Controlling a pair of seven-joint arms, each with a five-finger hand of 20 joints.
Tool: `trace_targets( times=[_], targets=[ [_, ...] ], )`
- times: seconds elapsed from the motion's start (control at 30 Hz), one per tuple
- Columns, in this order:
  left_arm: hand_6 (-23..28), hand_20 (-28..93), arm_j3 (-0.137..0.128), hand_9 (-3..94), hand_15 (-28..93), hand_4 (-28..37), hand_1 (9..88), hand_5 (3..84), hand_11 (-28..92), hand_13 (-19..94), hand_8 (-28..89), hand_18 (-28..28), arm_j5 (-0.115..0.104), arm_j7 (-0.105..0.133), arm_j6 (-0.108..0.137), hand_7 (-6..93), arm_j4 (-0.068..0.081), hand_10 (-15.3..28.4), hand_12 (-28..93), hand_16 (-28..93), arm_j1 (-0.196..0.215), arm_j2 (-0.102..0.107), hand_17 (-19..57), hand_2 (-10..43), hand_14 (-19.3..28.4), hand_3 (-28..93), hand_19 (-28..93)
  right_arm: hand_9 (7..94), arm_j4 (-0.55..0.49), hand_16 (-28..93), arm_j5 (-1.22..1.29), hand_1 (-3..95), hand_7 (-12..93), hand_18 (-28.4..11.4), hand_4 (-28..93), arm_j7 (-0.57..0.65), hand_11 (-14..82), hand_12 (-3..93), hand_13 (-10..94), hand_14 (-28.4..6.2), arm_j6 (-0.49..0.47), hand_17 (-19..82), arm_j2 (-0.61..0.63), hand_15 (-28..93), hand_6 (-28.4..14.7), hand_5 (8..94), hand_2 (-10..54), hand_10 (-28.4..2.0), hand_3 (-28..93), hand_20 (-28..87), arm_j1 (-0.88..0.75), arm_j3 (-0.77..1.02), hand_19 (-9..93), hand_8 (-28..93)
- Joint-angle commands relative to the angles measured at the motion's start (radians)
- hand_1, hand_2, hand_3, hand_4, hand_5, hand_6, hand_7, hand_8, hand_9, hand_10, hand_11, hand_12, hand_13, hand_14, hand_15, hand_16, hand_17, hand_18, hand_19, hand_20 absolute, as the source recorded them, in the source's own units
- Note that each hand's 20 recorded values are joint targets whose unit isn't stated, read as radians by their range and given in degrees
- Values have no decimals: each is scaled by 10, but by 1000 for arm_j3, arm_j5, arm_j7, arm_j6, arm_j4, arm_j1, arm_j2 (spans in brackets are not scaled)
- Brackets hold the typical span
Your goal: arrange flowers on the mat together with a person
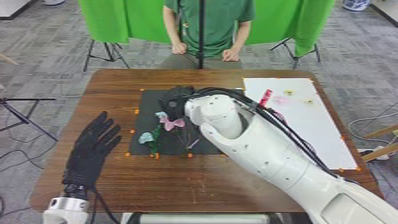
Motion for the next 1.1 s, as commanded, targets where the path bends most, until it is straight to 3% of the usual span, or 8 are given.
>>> trace_targets(
  times=[0.03, 0.27, 0.37, 0.5, 0.67, 0.83, 0.93, 1.1],
  targets=[
    [20, 76, -2, 191, 165, -258, 295, 255, 191, 181, -111, 203, -1, -33, -6, 199, 21, 98, 147, 60, -28, -16, -111, -61, 120, 672, 384, 772, 30, 281, -34, 425, 452, -190, -281, -16, 173, 453, 662, -63, -1, 269, -35, 721, 17, 626, -95, -53, 794, 488, 24, 18, 802, -21],
    [19, 76, -4, 191, 166, -257, 295, 255, 192, 181, -110, 203, 0, -35, -7, 199, 24, 98, 147, 60, -32, -16, -111, -61, 121, 673, 384, 711, 23, 273, -83, 367, 352, -194, -281, -25, 257, 338, 652, -65, -4, 261, -32, 724, 17, 617, -95, -77, 836, 496, 26, 19, 794, -49],
    [20, 76, -4, 192, 167, -257, 295, 255, 191, 181, -110, 203, 0, -36, -8, 198, 26, 98, 146, 60, -36, -16, -111, -61, 121, 673, 385, 680, 21, 272, -90, 346, 317, -196, -275, -21, 285, 251, 649, -68, -6, 259, -30, 725, 16, 609, -95, -92, 859, 498, 30, 20, 793, -154],
    [19, 76, -2, 192, 166, -257, 295, 255, 191, 181, -110, 203, -2, -28, -4, 200, 17, 98, 147, 59, -22, -14, -111, -61, 121, 673, 384, 645, -14, 270, -110, 335, 289, -200, -270, 4, 254, 227, 643, -71, -18, 257, -11, 725, 6, 587, -95, -102, 861, 499, 28, 16, 793, -168],
    [20, 76, -13, 192, 168, -257, 295, 255, 190, 181, -110, 203, 4, -50, -20, 199, 32, 98, 147, 59, -46, -34, -111, -58, 121, 670, 384, 592, -70, 263, -46, 310, 266, -204, -265, 27, 223, 218, 623, -79, -33, 249, 16, 716, -10, 554, -95, -110, 853, 497, 19, 76, 787, -153],
    [20, 76, -32, 191, 167, -258, 296, 255, 189, 180, -110, 203, 7, -41, -14, 200, 11, 98, 147, 58, -29, -31, -111, -57, 121, 669, 384, 536, -324, 227, 237, 224, 228, -212, -223, 134, 217, 224, 570, -115, 60, 236, 184, 671, -37, 509, 34, -132, 845, 484, -136, 275, 776, -129],
    [20, 76, -49, 187, 165, -258, 296, 255, 187, 179, -110, 203, 2, -33, -1, 199, 2, 97, 146, 58, -19, -25, -111, -56, 121, 669, 385, 477, -421, 189, 502, 178, 210, -212, -218, 191, 219, 231, 464, -129, 106, 164, 280, 589, -46, 476, 163, -143, 833, 408, -225, 406, 634, -118],
    [23, 75, -77, 184, 161, -261, 291, 258, 184, 175, -109, 203, -8, -34, 15, 194, -11, 97, 147, 59, -14, -27, -111, -50, 121, 669, 384, 351, -527, 186, 1186, 171, 187, -220, -212, 186, 175, 245, 310, -126, 137, 85, 404, 367, -53, 385, 141, -143, 842, 304, -521, 776, 500, -104]
  ],
)
